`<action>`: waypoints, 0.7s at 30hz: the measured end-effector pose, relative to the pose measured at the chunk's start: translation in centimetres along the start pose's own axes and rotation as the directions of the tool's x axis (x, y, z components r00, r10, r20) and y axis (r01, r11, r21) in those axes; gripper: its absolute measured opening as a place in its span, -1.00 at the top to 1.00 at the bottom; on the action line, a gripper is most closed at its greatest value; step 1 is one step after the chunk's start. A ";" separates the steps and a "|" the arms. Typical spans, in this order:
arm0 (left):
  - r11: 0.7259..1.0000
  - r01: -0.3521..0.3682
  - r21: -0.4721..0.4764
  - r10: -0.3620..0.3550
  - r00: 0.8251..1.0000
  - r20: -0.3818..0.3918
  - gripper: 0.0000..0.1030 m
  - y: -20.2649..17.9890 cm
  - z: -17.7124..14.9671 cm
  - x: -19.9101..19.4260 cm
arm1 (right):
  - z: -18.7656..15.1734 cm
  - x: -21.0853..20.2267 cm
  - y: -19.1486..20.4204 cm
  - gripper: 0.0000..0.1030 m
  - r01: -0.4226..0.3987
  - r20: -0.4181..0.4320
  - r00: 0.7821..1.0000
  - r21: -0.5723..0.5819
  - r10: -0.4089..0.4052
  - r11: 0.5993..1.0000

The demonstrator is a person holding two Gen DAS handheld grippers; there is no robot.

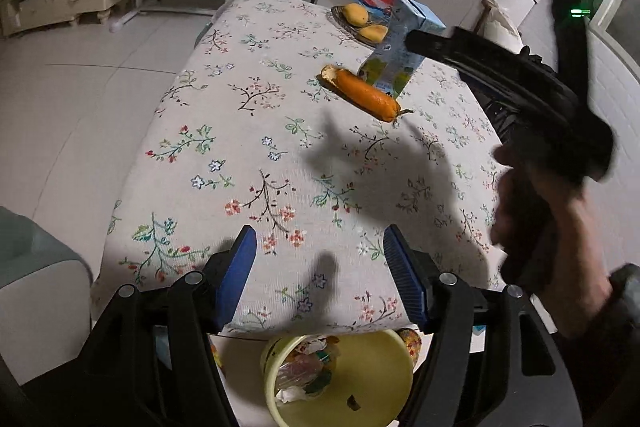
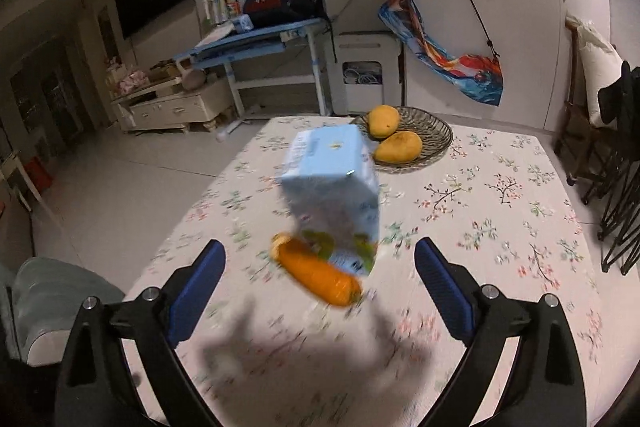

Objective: Collect trash
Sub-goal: 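Move both grippers back to the table while the right gripper grasps the juice carton, then grasp the orange carrot with the left gripper while the right gripper lifts the light-blue carton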

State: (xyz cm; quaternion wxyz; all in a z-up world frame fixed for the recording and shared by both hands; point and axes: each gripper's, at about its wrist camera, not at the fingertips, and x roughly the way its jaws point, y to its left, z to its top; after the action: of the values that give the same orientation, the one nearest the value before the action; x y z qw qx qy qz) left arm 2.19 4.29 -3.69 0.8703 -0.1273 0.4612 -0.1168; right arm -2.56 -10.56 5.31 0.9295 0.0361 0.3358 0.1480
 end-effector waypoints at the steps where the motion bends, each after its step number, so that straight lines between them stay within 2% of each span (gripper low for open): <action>1: 1.000 0.003 0.002 -0.003 1.000 -0.002 -0.23 -0.1 0.1 0.1 | 0.1 0.4 -0.2 -0.78 -0.006 0.000 1.000 0.009 0.006 1.000; 10: 1.000 -0.001 0.023 0.002 1.000 -0.024 -0.23 -0.7 2.1 1.9 | 0.7 4.7 0.0 -0.77 -0.009 -0.006 1.000 0.017 0.009 1.000; 11: 1.000 -0.002 0.022 0.003 1.000 -0.024 -0.23 -0.6 2.3 1.9 | 0.8 4.8 -0.2 -0.64 -0.013 -0.002 1.000 0.024 0.013 1.000; 12: 1.000 -0.005 0.021 0.006 1.000 -0.025 -0.23 -0.6 2.9 2.2 | 0.9 4.9 -0.5 -0.32 -0.033 -0.005 0.999 0.032 0.033 0.999; 18: 0.999 -0.029 0.033 0.029 0.999 -0.022 -0.23 -0.6 6.3 4.1 | 0.9 4.1 -1.7 -0.19 -0.070 -0.006 0.997 0.022 0.071 0.997; 21: 0.997 -0.028 0.072 0.030 0.999 -0.023 -0.23 -1.2 8.0 5.1 | 1.0 2.3 -2.3 -0.19 -0.077 0.008 0.997 0.015 0.077 0.997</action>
State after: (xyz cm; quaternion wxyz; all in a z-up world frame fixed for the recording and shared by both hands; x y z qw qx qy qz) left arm 11.49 2.40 -2.89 0.8704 -0.0879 0.4688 -0.1222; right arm 0.31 -12.01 4.31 0.9240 0.0565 0.3320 0.1810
